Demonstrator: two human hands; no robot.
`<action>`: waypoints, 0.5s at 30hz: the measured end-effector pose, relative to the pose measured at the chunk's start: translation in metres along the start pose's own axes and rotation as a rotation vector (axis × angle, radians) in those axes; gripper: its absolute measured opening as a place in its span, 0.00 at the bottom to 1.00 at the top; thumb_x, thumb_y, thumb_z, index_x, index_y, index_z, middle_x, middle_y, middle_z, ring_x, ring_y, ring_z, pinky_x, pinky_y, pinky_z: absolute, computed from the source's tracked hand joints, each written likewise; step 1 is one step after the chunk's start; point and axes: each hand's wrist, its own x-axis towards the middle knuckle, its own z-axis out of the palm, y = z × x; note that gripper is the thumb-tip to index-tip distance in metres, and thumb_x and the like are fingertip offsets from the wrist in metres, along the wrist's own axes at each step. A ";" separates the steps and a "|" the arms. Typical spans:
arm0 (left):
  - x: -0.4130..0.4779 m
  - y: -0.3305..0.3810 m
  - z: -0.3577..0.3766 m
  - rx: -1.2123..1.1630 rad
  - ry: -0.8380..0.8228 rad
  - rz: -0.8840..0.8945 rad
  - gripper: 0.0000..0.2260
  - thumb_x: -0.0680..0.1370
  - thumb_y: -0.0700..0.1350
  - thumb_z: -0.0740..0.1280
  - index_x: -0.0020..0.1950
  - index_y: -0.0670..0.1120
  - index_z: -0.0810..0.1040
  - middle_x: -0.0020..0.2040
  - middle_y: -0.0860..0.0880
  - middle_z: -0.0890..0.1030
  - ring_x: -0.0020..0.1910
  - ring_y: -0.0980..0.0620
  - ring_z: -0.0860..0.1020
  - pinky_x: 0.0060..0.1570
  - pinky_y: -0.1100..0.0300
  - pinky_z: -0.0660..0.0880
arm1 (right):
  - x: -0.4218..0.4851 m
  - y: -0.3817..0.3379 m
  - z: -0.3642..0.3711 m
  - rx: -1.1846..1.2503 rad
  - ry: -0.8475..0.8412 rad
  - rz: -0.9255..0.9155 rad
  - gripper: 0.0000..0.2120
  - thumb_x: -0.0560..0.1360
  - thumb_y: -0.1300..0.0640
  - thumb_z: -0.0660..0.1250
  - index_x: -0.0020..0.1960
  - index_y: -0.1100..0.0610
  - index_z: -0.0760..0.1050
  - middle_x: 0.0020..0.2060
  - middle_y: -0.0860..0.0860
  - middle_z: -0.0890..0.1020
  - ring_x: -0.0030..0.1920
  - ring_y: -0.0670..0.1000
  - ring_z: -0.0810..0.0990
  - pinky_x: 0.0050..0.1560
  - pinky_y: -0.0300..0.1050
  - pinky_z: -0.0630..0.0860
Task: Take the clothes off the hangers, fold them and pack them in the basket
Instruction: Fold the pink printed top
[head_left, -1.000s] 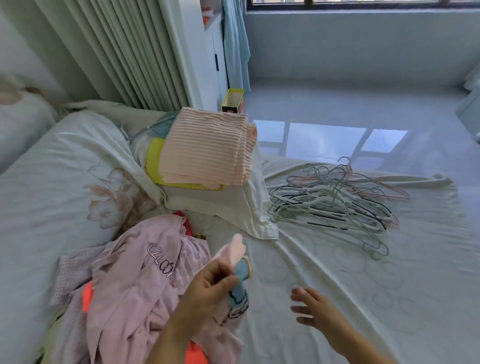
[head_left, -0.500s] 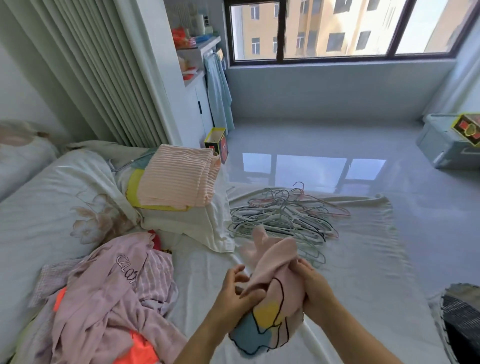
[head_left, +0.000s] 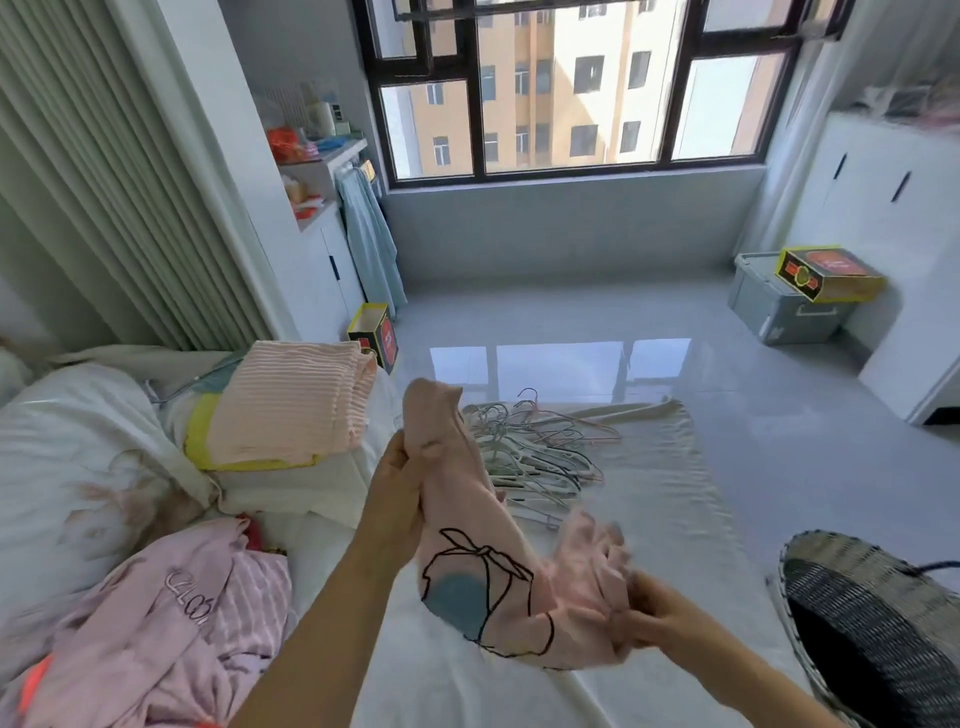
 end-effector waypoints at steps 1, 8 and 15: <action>0.000 0.009 0.002 0.026 -0.042 0.021 0.09 0.73 0.37 0.67 0.51 0.45 0.74 0.44 0.47 0.80 0.38 0.52 0.80 0.37 0.58 0.78 | -0.002 0.006 -0.003 -0.151 -0.054 0.045 0.14 0.66 0.57 0.70 0.50 0.60 0.74 0.38 0.48 0.76 0.35 0.43 0.73 0.36 0.35 0.71; -0.014 0.038 0.030 -0.019 -0.297 0.032 0.14 0.64 0.37 0.67 0.48 0.43 0.74 0.43 0.46 0.80 0.41 0.50 0.78 0.40 0.58 0.78 | 0.027 -0.027 0.017 -0.282 0.324 -0.278 0.18 0.75 0.61 0.67 0.62 0.51 0.66 0.58 0.47 0.71 0.52 0.43 0.74 0.47 0.30 0.73; -0.012 0.059 0.035 -0.149 -0.293 0.083 0.23 0.56 0.43 0.71 0.50 0.43 0.74 0.46 0.45 0.79 0.44 0.48 0.77 0.46 0.54 0.75 | 0.061 -0.074 0.037 0.026 -0.004 -0.227 0.29 0.73 0.64 0.68 0.71 0.51 0.64 0.60 0.48 0.74 0.60 0.48 0.75 0.54 0.38 0.73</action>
